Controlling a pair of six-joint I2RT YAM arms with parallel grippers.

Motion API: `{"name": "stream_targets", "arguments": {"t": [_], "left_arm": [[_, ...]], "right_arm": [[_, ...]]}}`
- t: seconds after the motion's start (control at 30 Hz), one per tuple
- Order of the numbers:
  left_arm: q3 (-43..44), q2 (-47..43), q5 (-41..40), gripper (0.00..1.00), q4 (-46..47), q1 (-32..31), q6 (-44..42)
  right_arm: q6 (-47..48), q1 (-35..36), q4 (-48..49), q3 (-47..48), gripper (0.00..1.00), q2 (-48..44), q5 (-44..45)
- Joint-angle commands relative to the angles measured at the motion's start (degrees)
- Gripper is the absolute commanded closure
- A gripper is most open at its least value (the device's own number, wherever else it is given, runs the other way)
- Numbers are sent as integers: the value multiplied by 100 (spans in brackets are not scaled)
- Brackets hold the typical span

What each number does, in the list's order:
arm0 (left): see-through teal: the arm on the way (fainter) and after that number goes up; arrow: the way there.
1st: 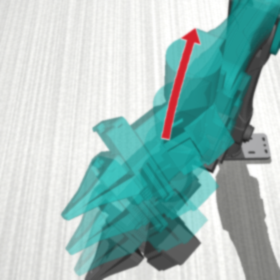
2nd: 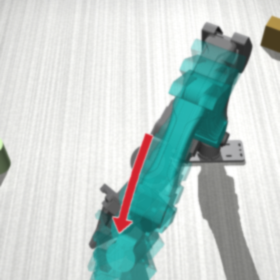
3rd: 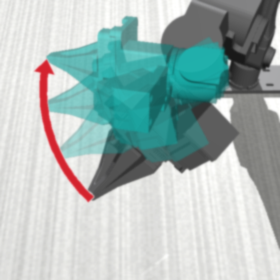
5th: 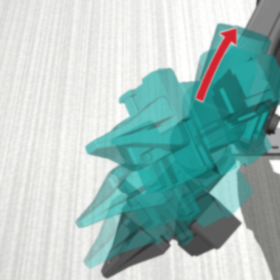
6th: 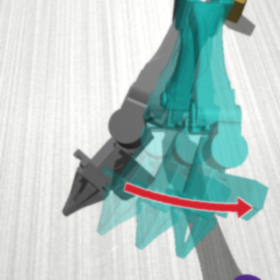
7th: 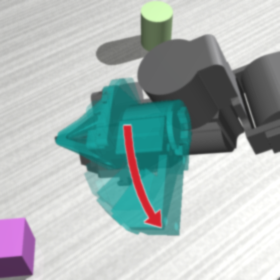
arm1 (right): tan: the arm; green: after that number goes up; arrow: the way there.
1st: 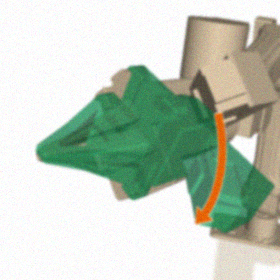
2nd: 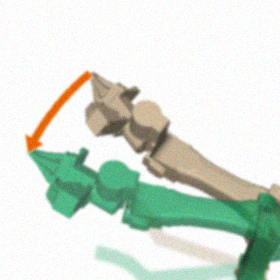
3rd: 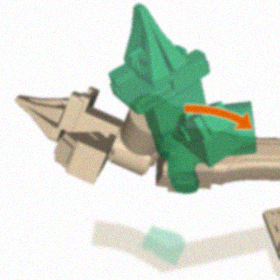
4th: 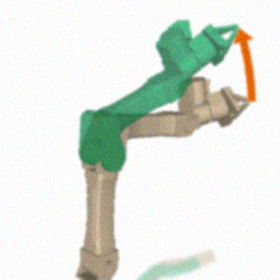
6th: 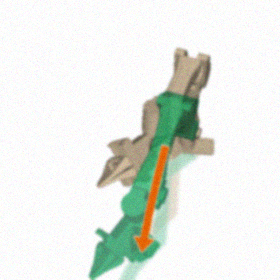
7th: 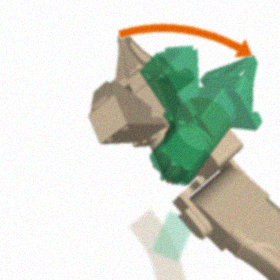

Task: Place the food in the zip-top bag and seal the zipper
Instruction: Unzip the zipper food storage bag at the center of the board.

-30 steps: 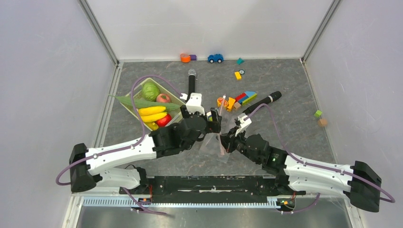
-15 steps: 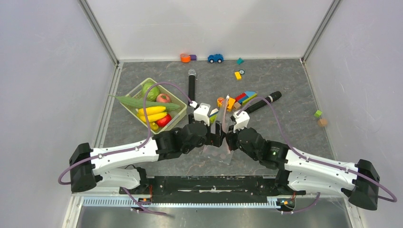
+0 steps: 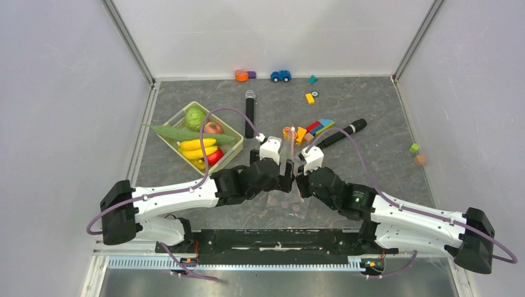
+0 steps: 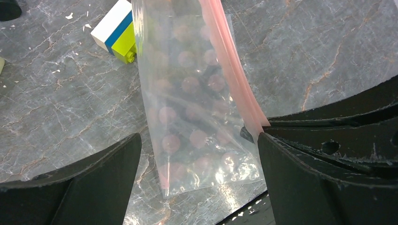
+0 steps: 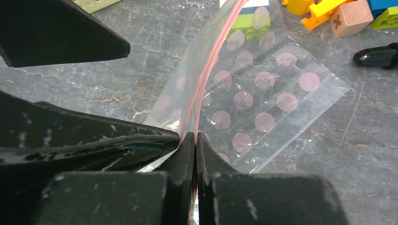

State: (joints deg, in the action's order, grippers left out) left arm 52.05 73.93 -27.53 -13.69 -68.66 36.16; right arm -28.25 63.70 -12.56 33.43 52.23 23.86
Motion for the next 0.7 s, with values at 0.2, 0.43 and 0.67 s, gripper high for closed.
{"name": "stream_targets", "arguments": {"t": [0.2,0.43,0.67], "left_arm": [[378,48,-130,0,-118,8,115],[3,-394,-244,0,68,14,245],[42,-221,-384,0,162,28,308]], "right_arm": [[270,37,554,42,100,-41,-171],[420,37,611,-3,100,-55,-317],[507,37,850,-89,100,-112,-573]]}}
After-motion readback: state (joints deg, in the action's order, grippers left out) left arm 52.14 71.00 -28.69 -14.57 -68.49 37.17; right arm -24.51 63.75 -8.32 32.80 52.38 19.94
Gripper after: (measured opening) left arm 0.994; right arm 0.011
